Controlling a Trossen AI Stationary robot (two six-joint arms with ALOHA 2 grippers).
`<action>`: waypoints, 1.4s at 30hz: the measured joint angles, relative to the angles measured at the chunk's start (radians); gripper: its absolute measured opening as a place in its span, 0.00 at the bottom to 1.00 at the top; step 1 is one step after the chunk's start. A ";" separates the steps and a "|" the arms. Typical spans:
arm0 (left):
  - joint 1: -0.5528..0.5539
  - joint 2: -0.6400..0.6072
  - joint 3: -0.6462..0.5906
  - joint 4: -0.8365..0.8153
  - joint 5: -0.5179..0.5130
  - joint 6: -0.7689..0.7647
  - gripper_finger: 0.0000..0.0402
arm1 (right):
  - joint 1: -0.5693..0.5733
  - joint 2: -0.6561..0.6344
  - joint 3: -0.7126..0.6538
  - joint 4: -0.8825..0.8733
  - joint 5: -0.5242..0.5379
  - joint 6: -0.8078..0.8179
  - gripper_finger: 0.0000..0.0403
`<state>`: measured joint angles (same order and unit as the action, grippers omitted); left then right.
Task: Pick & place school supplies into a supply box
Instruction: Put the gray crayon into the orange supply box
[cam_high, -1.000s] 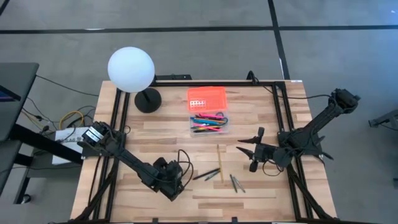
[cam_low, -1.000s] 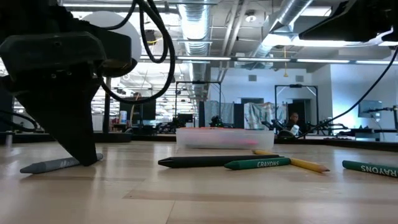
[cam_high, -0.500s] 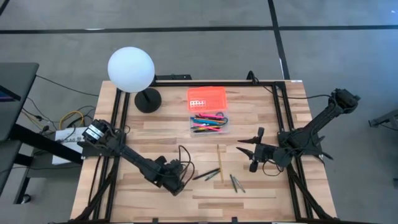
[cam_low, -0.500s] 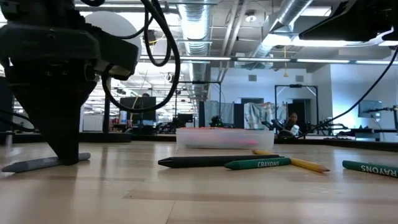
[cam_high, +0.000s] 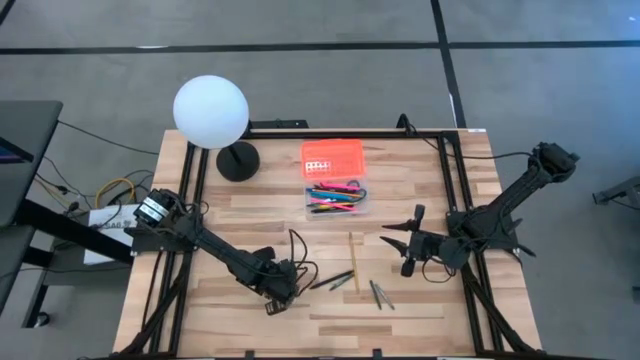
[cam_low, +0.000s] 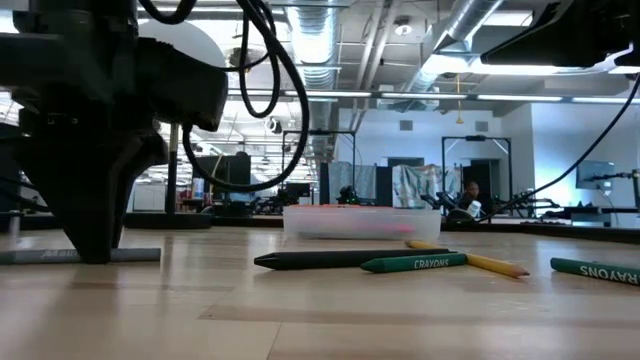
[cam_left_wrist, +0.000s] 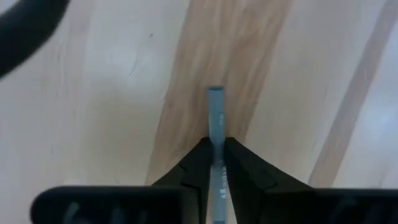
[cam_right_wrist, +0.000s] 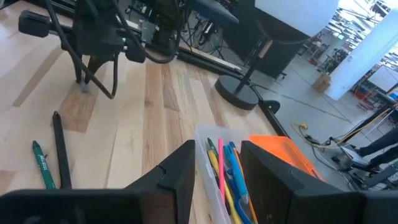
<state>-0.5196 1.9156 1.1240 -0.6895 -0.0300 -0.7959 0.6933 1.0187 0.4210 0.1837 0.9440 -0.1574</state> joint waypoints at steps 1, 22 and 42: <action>0.004 0.000 0.000 -0.001 0.004 0.041 0.09 | 0.000 0.000 0.000 0.000 0.000 0.000 0.30; 0.110 -0.010 0.001 -0.004 0.014 0.422 0.03 | -0.002 0.000 0.000 -0.066 0.000 0.053 0.30; 0.189 0.006 0.205 -0.162 -0.456 0.493 0.03 | -0.002 0.000 0.000 -0.087 0.000 0.072 0.30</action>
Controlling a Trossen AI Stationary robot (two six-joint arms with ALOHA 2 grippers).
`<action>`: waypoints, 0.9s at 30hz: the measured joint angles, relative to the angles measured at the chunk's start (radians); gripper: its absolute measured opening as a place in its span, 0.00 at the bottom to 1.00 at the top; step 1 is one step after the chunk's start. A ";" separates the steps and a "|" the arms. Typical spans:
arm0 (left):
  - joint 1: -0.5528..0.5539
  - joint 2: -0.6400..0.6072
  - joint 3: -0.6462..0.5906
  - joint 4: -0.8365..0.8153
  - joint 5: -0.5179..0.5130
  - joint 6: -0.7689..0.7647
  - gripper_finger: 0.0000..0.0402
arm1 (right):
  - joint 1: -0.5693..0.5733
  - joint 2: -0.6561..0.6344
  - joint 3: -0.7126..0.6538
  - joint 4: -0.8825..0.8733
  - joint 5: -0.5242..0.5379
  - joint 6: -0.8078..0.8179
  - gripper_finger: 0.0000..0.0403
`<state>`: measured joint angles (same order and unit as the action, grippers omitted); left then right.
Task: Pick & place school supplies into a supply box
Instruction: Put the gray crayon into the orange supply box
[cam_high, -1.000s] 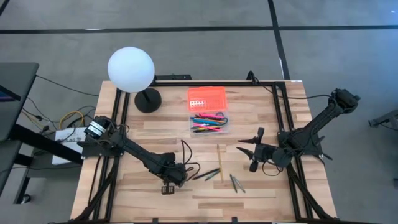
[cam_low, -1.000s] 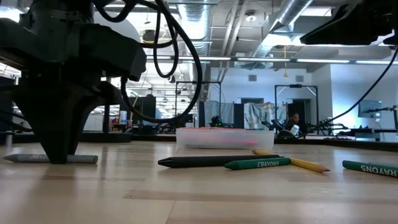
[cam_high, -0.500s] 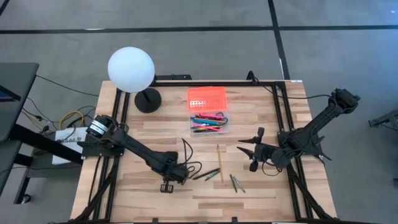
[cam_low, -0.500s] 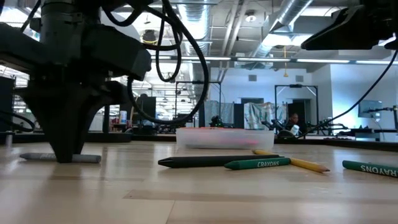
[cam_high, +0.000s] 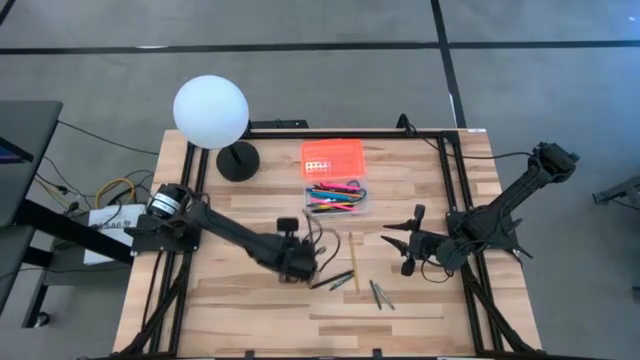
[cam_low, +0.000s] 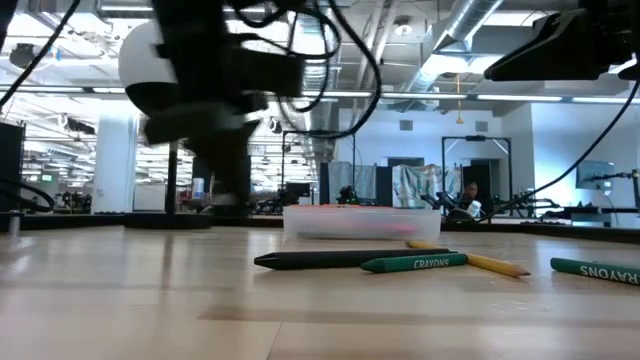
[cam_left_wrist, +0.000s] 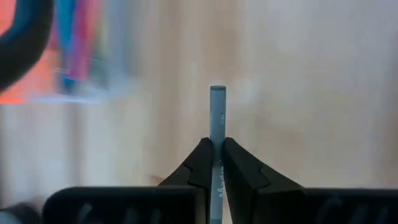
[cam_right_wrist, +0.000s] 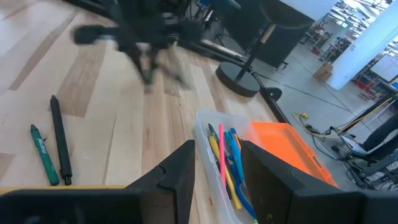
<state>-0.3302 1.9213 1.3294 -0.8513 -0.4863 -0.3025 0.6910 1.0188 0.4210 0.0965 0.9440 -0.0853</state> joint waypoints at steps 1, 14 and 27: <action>0.018 0.000 0.011 0.000 -0.030 0.008 0.03 | 0.000 0.000 0.000 0.000 0.000 0.000 0.30; 0.294 -0.003 0.043 0.350 0.013 0.352 0.03 | 0.000 0.000 0.000 -0.018 0.000 0.007 0.30; 0.439 0.001 0.022 0.450 0.141 0.419 0.05 | 0.000 0.000 0.000 -0.061 0.000 0.050 0.30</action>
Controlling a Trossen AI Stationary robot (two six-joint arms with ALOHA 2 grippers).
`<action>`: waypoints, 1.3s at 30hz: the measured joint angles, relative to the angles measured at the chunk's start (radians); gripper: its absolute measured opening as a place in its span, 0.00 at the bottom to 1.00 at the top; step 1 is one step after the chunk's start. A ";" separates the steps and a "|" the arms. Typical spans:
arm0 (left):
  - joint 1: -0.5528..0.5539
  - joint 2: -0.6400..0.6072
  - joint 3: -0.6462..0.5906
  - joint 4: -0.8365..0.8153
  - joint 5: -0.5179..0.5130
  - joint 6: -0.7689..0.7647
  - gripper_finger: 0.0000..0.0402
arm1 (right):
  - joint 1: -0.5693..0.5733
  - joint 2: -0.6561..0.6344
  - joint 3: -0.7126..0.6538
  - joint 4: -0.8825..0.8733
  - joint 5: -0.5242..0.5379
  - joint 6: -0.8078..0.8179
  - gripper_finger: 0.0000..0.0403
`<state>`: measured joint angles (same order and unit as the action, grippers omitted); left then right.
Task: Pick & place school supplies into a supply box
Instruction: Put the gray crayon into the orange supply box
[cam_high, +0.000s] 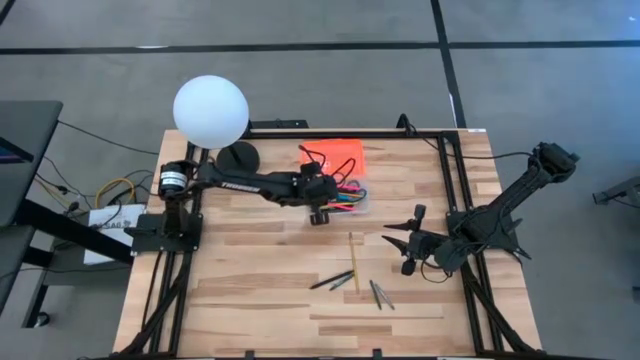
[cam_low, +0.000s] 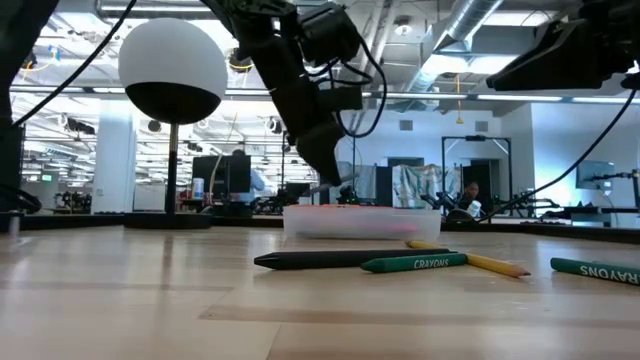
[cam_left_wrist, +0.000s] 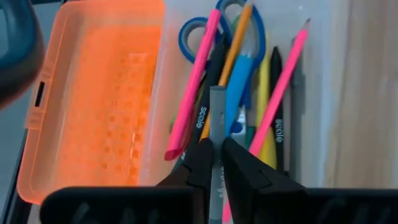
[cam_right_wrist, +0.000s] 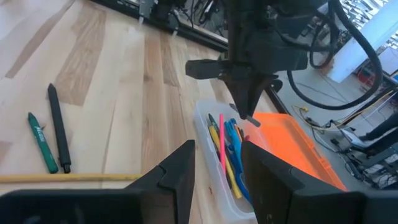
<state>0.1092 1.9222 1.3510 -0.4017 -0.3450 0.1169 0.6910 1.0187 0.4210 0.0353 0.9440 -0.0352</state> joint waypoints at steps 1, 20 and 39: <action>0.004 0.005 0.000 0.002 0.000 0.004 0.06 | 0.000 0.000 0.000 -0.003 0.000 0.008 0.30; -0.118 -0.030 0.000 -0.128 -0.063 -0.016 0.35 | 0.000 0.003 0.000 -0.028 -0.167 0.228 0.30; -0.641 -0.047 -0.158 -0.045 -0.388 -0.256 0.33 | 0.072 0.284 0.071 -0.003 -0.298 0.624 0.30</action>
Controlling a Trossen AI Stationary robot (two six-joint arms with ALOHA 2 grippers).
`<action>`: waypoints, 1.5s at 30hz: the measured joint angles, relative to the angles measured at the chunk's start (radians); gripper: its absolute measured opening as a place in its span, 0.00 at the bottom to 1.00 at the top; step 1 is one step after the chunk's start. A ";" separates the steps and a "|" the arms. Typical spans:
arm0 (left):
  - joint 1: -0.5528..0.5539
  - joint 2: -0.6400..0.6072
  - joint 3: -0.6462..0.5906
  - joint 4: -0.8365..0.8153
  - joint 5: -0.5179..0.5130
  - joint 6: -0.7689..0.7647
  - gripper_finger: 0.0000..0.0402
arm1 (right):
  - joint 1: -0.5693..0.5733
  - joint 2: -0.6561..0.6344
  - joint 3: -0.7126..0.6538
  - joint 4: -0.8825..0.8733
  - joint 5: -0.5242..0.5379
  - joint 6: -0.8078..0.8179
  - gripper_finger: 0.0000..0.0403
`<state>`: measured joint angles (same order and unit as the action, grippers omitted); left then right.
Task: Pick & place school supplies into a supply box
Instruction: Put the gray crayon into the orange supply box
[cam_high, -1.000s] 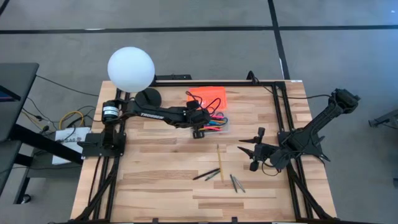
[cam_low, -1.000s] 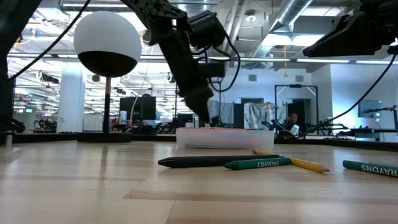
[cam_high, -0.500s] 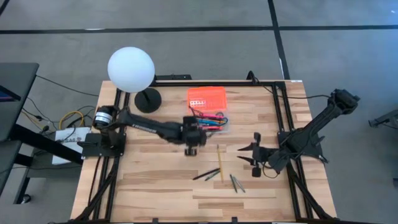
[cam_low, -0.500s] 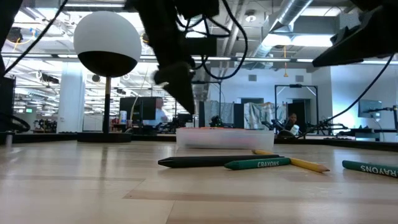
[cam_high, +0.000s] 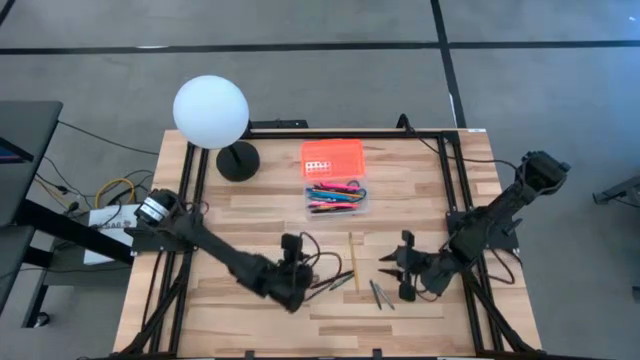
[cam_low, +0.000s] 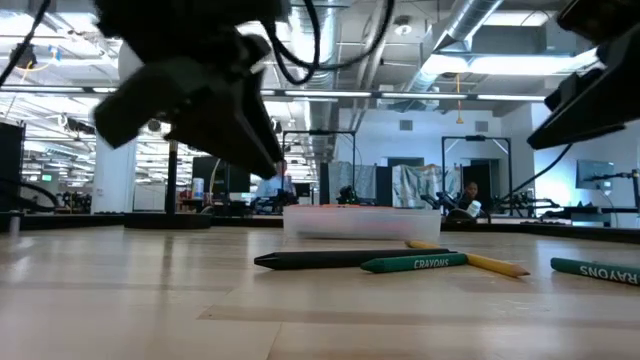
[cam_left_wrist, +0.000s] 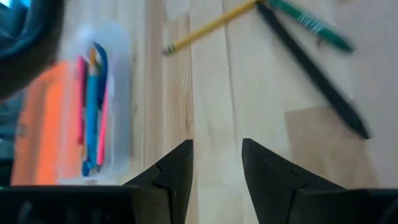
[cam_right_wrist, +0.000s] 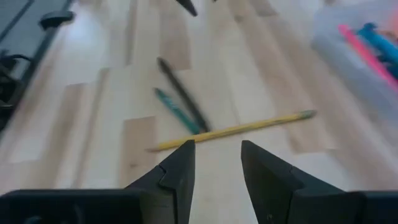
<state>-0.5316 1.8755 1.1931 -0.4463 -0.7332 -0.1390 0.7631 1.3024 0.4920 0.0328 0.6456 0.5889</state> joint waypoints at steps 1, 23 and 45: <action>-0.019 0.000 -0.009 0.020 -0.030 0.000 0.33 | 0.009 0.020 0.018 -0.003 -0.006 0.015 0.30; -0.141 0.000 -0.151 0.102 -0.281 -0.197 0.33 | 0.046 0.456 0.504 -0.580 -0.222 0.572 0.30; -0.149 0.001 -0.216 0.106 -0.306 -0.321 0.33 | 0.042 0.487 0.503 -0.637 -0.254 0.700 0.30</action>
<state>-0.6804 1.8763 0.9775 -0.3405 -1.0387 -0.4599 0.8047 1.7893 0.9952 -0.6042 0.3915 1.2888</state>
